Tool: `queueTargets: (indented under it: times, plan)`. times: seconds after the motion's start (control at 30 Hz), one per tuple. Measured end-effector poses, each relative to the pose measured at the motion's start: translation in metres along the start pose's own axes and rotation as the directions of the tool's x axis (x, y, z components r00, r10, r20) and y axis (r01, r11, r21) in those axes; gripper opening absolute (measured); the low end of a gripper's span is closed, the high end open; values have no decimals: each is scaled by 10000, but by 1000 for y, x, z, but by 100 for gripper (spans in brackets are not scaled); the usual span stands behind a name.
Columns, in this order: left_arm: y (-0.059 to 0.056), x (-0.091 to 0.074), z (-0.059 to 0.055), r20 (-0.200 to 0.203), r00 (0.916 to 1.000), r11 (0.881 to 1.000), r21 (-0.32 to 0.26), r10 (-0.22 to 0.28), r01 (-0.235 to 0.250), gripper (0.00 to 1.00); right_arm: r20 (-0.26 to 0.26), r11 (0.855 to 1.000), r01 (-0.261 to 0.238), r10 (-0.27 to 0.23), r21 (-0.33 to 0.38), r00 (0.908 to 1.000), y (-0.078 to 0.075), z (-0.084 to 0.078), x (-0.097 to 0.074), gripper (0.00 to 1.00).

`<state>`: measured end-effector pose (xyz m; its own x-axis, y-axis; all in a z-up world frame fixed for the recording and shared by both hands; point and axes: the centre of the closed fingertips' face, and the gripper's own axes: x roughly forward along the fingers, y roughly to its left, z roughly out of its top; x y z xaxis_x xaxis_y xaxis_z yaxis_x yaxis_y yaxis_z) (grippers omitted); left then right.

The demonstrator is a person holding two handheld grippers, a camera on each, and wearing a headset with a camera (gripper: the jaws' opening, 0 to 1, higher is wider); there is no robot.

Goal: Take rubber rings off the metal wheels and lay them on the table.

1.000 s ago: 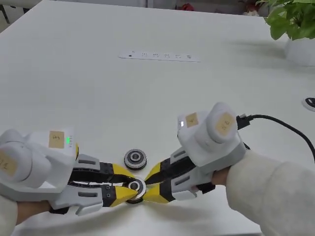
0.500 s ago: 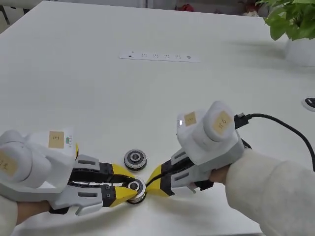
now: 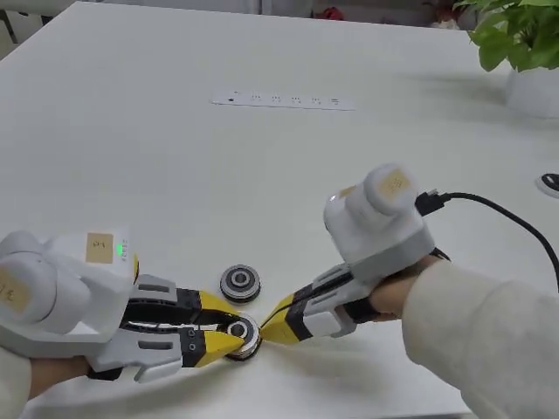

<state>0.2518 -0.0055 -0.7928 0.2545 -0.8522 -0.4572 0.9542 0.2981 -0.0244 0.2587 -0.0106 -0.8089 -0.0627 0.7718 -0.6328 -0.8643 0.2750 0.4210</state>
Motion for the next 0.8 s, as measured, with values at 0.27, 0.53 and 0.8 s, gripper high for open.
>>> queueTargets:
  times: [0.27, 0.53, 0.8]
  plan:
    - [0, 0, 0, 1, 10000, 10000, 2, 10, -10, 14, 636, 9898, -365, 279, 1377, 9976, -1, 5, -5, 0]
    - [0, 0, 0, 3, 10000, 10000, 16, 10, -10, 14, 786, 9835, -546, 415, 1723, 9960, 2, 8, -4, 0]
    - [0, -1, 0, 85, 10000, 10000, -10, 16, -16, 14, 824, 9831, -598, 460, 1733, 9955, 7, 10, -2, 0]
